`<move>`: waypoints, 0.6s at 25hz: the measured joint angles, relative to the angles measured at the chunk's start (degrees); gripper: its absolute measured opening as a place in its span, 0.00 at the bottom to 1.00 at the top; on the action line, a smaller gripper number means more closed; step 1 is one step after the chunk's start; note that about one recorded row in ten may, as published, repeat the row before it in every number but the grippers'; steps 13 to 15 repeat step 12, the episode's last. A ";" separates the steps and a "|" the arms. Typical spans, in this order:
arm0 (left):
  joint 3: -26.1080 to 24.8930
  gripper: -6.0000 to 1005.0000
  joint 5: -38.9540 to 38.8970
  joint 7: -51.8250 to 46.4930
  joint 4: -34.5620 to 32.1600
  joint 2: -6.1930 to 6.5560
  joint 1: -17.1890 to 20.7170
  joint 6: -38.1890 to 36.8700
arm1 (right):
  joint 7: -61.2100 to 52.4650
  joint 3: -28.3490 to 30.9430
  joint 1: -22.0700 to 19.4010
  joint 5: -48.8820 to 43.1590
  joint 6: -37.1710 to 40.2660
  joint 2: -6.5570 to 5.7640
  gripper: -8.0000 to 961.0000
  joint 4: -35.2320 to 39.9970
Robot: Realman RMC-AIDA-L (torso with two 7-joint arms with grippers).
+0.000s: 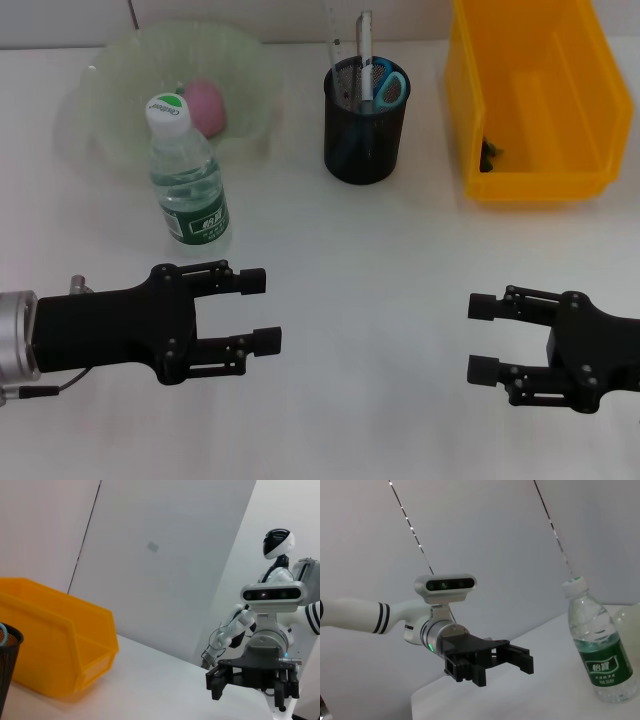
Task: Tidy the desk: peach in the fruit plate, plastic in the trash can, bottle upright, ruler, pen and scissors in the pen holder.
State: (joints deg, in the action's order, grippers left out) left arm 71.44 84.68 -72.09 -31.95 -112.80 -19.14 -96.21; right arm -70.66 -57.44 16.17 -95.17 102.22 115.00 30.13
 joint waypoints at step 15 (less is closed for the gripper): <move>0.01 0.73 0.05 -0.03 0.00 0.04 0.09 -0.58 | 0.17 0.86 0.36 -0.02 1.30 0.18 0.80 1.00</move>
